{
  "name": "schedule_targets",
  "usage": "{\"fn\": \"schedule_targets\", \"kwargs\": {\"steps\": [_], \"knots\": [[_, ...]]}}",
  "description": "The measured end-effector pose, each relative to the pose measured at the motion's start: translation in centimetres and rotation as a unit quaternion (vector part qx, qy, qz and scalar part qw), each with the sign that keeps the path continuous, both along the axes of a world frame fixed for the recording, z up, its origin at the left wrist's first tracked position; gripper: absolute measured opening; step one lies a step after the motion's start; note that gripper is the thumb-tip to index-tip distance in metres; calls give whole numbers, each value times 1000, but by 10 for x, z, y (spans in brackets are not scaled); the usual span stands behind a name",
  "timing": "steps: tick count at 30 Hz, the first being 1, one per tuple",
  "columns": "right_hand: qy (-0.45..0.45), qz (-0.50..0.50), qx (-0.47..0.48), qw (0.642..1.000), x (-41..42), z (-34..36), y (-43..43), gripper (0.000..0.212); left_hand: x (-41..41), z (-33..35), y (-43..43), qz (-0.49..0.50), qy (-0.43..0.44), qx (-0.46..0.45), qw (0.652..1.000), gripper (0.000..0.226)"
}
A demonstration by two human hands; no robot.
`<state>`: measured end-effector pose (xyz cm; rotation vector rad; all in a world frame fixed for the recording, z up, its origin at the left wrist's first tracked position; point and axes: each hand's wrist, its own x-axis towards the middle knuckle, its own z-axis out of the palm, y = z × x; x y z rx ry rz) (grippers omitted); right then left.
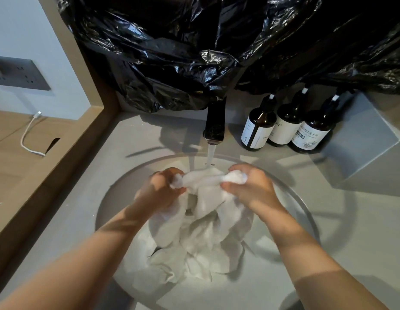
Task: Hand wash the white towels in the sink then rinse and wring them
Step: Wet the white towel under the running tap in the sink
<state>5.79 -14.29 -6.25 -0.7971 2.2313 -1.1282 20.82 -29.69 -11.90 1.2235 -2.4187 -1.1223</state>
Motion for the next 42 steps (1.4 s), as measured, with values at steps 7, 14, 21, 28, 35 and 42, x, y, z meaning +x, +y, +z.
{"fn": "schedule_targets", "kwargs": {"steps": [7, 14, 21, 28, 35, 42], "knots": [[39, 34, 14, 999, -23, 15, 4, 24, 7, -7, 11, 27, -105, 34, 994, 39], [109, 175, 272, 940, 16, -70, 17, 75, 6, -33, 49, -150, -284, -159, 934, 68], [114, 287, 409, 859, 39, -112, 17, 81, 13, -64, 58, -292, -364, -189, 864, 83], [155, 286, 415, 849, 22, -126, 13, 74, -2, -73, 32, -316, -408, -210, 831, 84], [115, 262, 378, 881, 15, -114, 6, 66, -4, -66, 36, -285, -364, -172, 870, 83], [208, 162, 228, 937, 15, -89, -9, 47, -15, -45, 31, -234, -239, -274, 902, 82]]}}
